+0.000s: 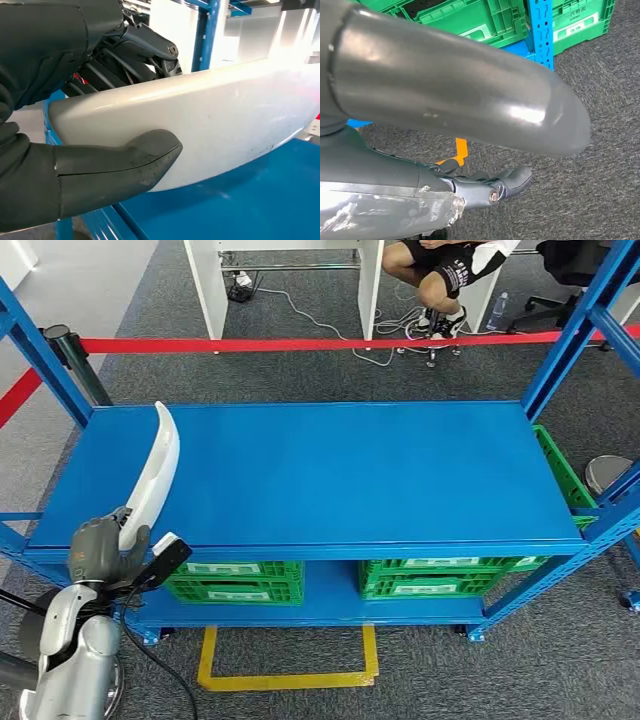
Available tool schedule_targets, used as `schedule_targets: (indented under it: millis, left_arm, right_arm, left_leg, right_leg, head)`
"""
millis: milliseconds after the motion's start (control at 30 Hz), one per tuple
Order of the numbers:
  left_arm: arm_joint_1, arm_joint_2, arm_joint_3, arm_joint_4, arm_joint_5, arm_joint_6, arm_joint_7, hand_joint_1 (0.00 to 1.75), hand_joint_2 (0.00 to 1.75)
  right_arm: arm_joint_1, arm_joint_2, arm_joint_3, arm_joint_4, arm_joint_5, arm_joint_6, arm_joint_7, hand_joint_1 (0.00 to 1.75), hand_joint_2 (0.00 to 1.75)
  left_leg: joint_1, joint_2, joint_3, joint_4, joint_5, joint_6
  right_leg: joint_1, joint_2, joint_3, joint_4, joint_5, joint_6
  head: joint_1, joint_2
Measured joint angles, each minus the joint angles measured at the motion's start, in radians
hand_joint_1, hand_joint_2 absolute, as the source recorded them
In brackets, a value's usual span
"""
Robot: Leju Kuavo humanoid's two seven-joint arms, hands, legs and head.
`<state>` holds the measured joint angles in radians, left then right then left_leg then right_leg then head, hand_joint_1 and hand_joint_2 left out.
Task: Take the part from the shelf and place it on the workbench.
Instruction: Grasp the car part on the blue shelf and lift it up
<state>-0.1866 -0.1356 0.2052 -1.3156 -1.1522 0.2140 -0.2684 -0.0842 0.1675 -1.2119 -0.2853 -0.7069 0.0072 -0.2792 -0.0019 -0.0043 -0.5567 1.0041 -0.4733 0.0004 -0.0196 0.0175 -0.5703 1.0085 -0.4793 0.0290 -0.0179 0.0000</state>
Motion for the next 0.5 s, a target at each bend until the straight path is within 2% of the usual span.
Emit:
schedule_targets:
  millis: [133,200,267,300,333,433,467,500]
  left_arm:
    - [0.035,-0.015,-0.036,-0.056,0.01,-0.009,-0.016,1.75,1.75]
    - [0.065,-0.029,-0.07,-0.106,0.005,-0.007,-0.017,1.75,1.75]
    - [0.093,-0.045,-0.109,-0.159,-0.003,-0.003,-0.015,1.75,1.75]
    - [0.104,-0.052,-0.129,-0.185,-0.006,-0.001,-0.014,1.75,1.75]
    - [0.115,-0.059,-0.146,-0.209,-0.009,0.002,-0.014,1.75,1.75]
    - [0.15,-0.07,-0.187,-0.262,-0.012,0.008,-0.013,1.75,1.75]
    - [0.162,-0.072,-0.199,-0.277,-0.013,0.009,-0.013,1.75,1.75]
    - [0.174,-0.074,-0.21,-0.289,-0.014,0.01,-0.013,1.75,1.75]
  right_arm:
    - [0.001,0.001,-0.001,0.0,0.0,-0.006,0.0,0.0,0.0]
    - [0.001,0.005,-0.002,0.0,0.0,-0.01,-0.002,0.0,0.0]
    - [0.0,0.01,-0.004,0.0,0.0,-0.012,-0.009,0.0,0.0]
    - [0.0,0.01,-0.006,0.0,0.0,-0.011,-0.013,0.0,0.0]
    - [0.001,0.011,-0.008,0.0,0.0,-0.011,-0.015,0.0,0.0]
    - [0.002,0.012,-0.014,0.0,0.0,-0.011,-0.016,0.0,0.0]
    - [0.003,0.012,-0.016,0.0,0.0,-0.011,-0.016,0.0,0.0]
    - [0.003,0.012,-0.019,0.0,0.0,-0.011,-0.016,0.0,0.0]
  left_leg:
    - [-0.001,0.0,-0.001,0.002,-0.001,0.001]
    - [-0.004,-0.001,-0.002,0.006,0.001,0.01]
    - [-0.004,0.002,0.002,-0.01,0.015,0.024]
    - [-0.002,0.005,0.006,-0.024,0.024,0.03]
    - [0.0,0.008,0.008,-0.037,0.033,0.036]
    - [0.002,0.015,-0.001,-0.044,0.043,0.037]
    - [0.002,0.017,-0.005,-0.043,0.045,0.034]
    - [0.003,0.017,-0.009,-0.04,0.048,0.031]
  right_leg:
    - [-0.002,0.0,0.0,-0.002,0.001,0.002]
    - [-0.006,0.0,0.001,-0.007,0.008,0.011]
    - [-0.007,-0.001,0.0,-0.012,0.011,0.022]
    - [-0.006,-0.003,-0.006,-0.001,-0.003,0.024]
    - [-0.004,-0.005,-0.02,0.03,-0.028,0.024]
    - [-0.004,-0.008,-0.094,0.214,-0.127,0.026]
    - [-0.006,-0.009,-0.106,0.251,-0.138,0.03]
    - [-0.008,-0.01,-0.099,0.25,-0.13,0.033]
  head:
    - [0.0,0.0]
    - [-0.001,0.0]
    - [-0.001,0.0]
    - [0.0,0.0]
    - [0.003,0.0]
    - [0.007,0.0]
    - [0.008,0.0]
    - [0.008,0.0]
